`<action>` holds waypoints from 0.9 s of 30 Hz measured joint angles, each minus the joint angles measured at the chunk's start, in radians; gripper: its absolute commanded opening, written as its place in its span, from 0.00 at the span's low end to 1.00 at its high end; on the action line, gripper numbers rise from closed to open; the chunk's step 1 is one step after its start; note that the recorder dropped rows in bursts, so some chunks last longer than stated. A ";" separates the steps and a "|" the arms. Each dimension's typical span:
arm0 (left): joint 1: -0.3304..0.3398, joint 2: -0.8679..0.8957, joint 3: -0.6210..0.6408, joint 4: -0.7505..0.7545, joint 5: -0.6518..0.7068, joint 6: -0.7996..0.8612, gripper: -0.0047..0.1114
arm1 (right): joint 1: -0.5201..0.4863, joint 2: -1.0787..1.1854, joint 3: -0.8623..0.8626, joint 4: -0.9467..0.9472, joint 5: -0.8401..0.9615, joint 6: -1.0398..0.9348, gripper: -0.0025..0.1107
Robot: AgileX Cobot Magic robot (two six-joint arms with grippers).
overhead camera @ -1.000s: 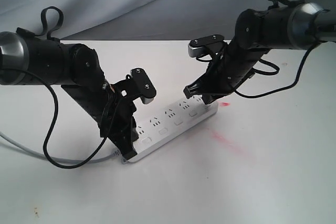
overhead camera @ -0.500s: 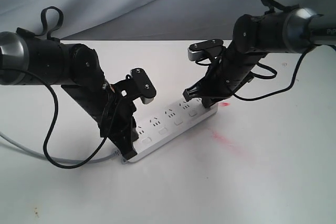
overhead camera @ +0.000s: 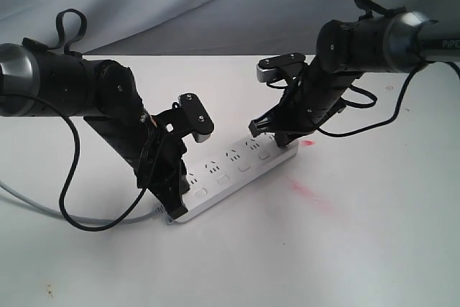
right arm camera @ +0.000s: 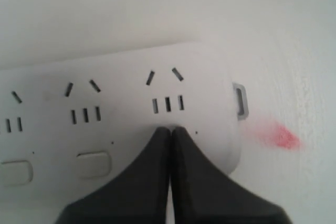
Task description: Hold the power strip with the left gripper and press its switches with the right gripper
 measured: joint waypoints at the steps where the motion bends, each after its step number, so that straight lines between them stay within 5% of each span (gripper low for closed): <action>1: 0.000 0.000 0.000 0.000 0.000 0.000 0.04 | 0.000 -0.014 0.007 -0.001 0.002 0.000 0.02; 27: 0.000 0.000 -0.001 0.000 0.011 0.000 0.04 | 0.073 -0.113 0.016 0.058 0.031 -0.026 0.02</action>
